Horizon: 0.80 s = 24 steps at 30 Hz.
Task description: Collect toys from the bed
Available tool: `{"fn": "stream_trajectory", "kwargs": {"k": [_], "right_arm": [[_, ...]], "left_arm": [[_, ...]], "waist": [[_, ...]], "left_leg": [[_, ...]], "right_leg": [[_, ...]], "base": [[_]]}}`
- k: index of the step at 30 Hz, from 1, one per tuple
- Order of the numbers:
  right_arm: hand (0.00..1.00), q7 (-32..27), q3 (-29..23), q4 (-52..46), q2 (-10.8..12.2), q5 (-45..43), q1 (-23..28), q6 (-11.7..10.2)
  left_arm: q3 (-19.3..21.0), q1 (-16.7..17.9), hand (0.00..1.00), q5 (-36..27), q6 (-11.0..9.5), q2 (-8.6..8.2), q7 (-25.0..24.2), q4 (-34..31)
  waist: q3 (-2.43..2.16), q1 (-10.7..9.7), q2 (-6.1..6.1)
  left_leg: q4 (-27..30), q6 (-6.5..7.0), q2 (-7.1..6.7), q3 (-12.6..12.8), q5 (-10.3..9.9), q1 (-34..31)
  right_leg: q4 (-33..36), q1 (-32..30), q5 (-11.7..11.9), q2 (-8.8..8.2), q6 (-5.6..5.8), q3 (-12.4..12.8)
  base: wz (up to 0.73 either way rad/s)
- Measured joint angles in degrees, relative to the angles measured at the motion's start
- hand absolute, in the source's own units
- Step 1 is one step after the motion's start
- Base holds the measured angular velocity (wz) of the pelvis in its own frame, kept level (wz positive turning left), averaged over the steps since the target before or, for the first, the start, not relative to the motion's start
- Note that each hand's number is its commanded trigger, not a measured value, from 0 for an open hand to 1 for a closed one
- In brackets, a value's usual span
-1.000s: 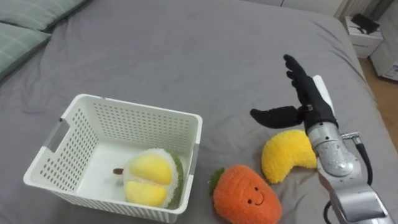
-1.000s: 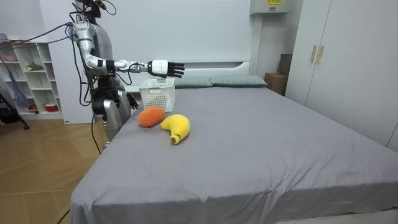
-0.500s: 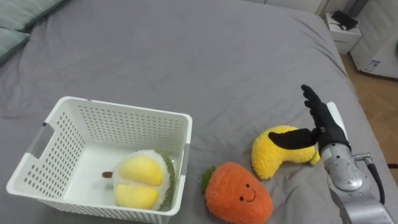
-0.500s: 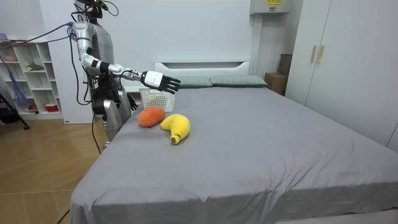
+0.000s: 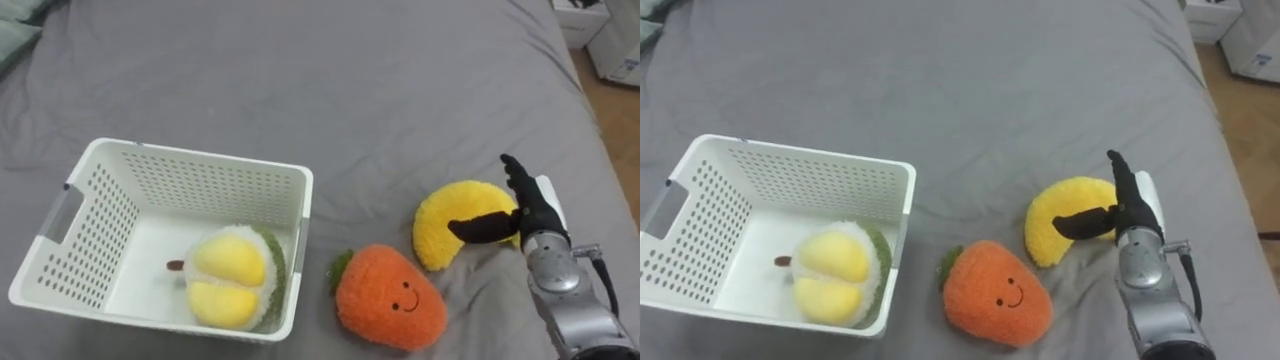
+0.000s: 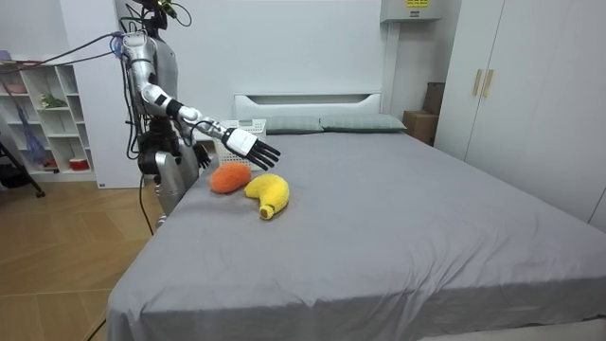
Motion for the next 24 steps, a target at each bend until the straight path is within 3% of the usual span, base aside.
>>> {"fn": "stream_trajectory", "kwargs": {"k": [3, 9, 11, 15, 18, 24], "right_arm": [[0.00, -0.1, 0.4, 5.1, -0.7, -0.1, -3.9, -0.7], [0.00, -0.4, 0.4, 15.0, -1.8, -2.9, -10.7, -1.2], [0.00, -0.7, 1.6, 16.7, -2.2, -3.0, -12.3, -1.4], [0.00, -0.7, 5.3, 20.8, -3.2, -3.3, -14.3, -2.0], [0.00, -0.7, 5.5, 22.5, -3.6, -5.8, -15.1, -2.4], [0.00, -0.8, 5.6, 27.4, -4.2, -10.2, -17.4, -3.0]], "left_arm": [[-0.1, -0.9, 0.00, 0.3, 0.0, 0.63, -0.9, 0.0], [-1.2, -2.0, 0.00, 1.1, -0.2, 1.15, -1.9, 0.1], [-2.2, -2.6, 0.00, 1.0, -0.4, 1.37, -1.9, 0.3], [-6.1, -4.5, 0.00, 0.8, -0.7, 2.09, -1.9, 2.2], [-6.2, -5.1, 0.00, 0.1, -1.7, 2.19, -1.9, 3.0], [-6.2, -5.9, 0.00, 0.0, -1.8, 2.21, -2.1, 4.3]], "waist": [[0.45, 0.0, -0.25], [0.64, 1.2, -0.54], [0.91, 1.4, -0.66], [1.29, 1.8, -0.58], [1.72, 2.8, -0.63], [1.88, 3.6, -0.59]], "left_leg": [[0.2, 0.04, -0.03, -0.4, 0.3, -2.0], [0.0, -0.06, -0.03, -0.3, 0.6, -4.6], [0.1, -0.06, -0.03, -0.6, 0.7, -5.5], [0.1, -0.06, -0.13, -1.1, 0.7, -6.5], [0.1, -0.06, -0.15, -1.2, 0.7, -6.9], [0.1, -0.07, -0.17, -1.5, 0.7, -8.0]], "right_leg": [[0.1, -1.7, 0.1, -0.09, -0.08, -0.5], [0.1, -4.4, 0.2, -0.14, -0.20, -1.1], [0.0, -5.2, 0.2, -0.15, -0.21, -1.2], [0.0, -6.0, 0.2, -0.20, -0.21, -1.4], [-0.1, -6.5, 0.2, -0.19, -0.21, -1.4], [-0.1, -7.3, 0.2, -0.19, -0.21, -1.7]], "base": [[0.08], [0.03], [0.02], [0.07], [0.00], [0.01]]}}
